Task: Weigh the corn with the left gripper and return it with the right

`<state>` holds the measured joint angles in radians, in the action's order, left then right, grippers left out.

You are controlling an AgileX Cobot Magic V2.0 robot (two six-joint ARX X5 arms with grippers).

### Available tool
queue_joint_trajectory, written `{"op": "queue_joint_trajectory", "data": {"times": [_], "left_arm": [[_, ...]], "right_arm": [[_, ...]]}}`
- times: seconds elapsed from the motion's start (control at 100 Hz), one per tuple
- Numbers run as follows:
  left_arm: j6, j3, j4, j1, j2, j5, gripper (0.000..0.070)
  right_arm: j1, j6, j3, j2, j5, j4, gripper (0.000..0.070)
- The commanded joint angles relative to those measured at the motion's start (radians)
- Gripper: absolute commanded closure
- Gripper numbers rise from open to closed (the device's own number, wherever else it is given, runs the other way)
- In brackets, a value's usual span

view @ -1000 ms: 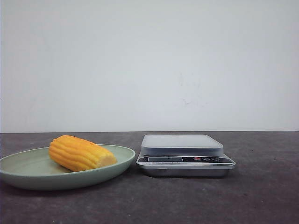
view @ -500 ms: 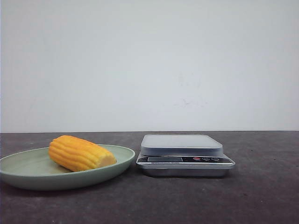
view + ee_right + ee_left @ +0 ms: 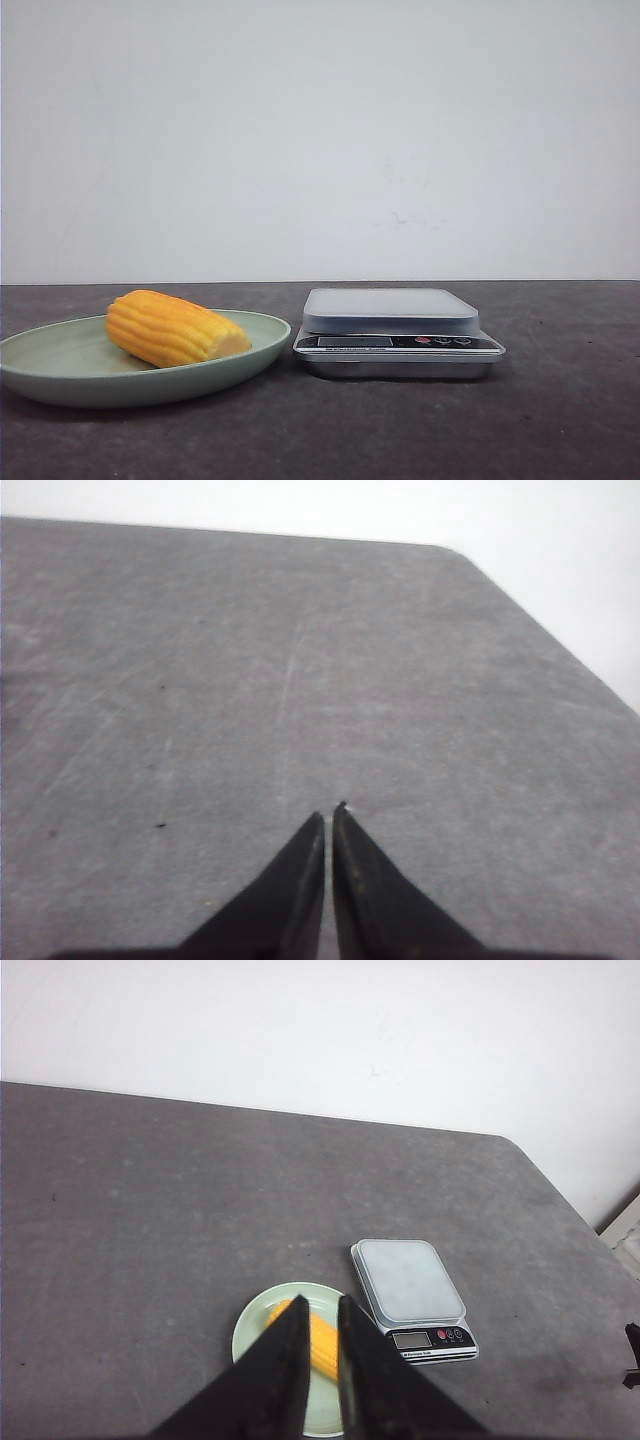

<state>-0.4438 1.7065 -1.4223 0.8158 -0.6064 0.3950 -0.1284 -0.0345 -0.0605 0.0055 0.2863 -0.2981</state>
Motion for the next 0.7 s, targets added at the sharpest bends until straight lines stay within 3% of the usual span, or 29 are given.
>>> {"op": "queue_joint_trajectory", "data": {"times": [0.0, 0.29, 0.69], "left_arm": [[0.013, 0.021, -0.025, 0.007, -0.008, 0.005, 0.0688], [0.013, 0.021, -0.024, 0.007, -0.008, 0.005, 0.0688], [0.013, 0.021, -0.021, 0.007, -0.008, 0.005, 0.0688]], "right_arm": [[0.002, -0.015, 0.006, -0.002, -0.002, 0.014, 0.0691], [0.002, -0.045, 0.006, -0.002, -0.071, 0.014, 0.0691], [0.0, -0.03, 0.006, -0.002, -0.072, 0.018, 0.0691]]}}
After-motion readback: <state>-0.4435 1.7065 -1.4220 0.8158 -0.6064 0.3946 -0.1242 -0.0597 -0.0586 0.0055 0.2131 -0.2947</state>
